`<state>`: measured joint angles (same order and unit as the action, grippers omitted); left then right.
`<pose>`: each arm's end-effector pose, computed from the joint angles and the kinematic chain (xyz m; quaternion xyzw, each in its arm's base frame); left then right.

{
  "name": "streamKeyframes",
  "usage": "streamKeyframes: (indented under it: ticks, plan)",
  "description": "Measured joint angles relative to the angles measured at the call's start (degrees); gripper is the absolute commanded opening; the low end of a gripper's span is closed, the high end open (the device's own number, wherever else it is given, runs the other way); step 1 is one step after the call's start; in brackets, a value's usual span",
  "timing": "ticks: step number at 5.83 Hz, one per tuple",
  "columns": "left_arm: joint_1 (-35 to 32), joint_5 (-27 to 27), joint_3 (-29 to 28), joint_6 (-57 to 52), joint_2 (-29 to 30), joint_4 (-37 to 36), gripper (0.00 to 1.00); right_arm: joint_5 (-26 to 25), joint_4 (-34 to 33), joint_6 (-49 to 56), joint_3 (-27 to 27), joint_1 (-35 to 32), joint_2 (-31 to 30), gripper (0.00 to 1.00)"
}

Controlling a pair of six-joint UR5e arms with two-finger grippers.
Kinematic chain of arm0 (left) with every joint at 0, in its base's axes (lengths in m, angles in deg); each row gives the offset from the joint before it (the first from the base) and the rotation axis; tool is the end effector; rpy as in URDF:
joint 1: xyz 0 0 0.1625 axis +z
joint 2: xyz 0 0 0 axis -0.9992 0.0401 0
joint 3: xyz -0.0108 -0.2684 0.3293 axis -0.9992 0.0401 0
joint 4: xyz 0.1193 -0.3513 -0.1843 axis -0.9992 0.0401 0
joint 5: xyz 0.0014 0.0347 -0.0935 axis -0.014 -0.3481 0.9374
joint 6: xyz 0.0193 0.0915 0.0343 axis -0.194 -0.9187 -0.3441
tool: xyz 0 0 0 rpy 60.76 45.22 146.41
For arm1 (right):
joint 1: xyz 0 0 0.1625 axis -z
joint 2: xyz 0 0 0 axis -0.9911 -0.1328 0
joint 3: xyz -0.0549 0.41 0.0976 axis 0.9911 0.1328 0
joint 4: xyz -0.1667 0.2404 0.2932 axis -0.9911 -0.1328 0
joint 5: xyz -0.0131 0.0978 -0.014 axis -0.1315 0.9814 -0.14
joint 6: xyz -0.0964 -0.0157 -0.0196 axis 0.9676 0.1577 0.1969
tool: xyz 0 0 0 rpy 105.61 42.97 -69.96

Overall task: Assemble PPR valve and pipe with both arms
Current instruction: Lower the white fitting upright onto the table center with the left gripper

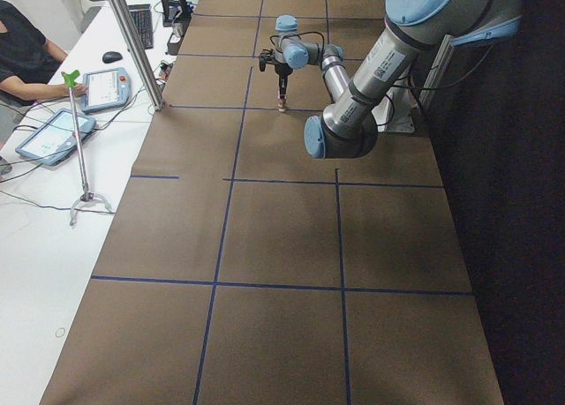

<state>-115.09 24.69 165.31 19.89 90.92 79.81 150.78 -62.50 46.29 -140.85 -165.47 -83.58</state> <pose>0.6021 -0.4318 0.1291 0.0312 0.4031 -0.0247 0.9143 0.0045 -0.4432 0.5839 0.0283 -0.4167 -0.1322 0.8989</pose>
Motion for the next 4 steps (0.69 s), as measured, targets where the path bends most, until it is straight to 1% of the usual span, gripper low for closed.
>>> streamKeyframes:
  ticks: [1, 3, 4]
  plan:
    - [0.1, 0.0, 0.0, 0.0, 0.0, 0.0, 0.99, 0.0, 0.0, 0.0, 0.0, 0.1, 0.0, 1.0]
    - [0.0, 0.1, 0.7, 0.2, 0.0, 0.0, 1.0, 0.0, 0.0, -0.6, -0.1, 0.6, 0.0, 1.0]
    - [-0.1, 0.2, 2.1, 0.6, -0.1, 0.0, 1.0, 0.1, 0.0, -3.3, -1.0, 1.7, 0.0, 1.0]
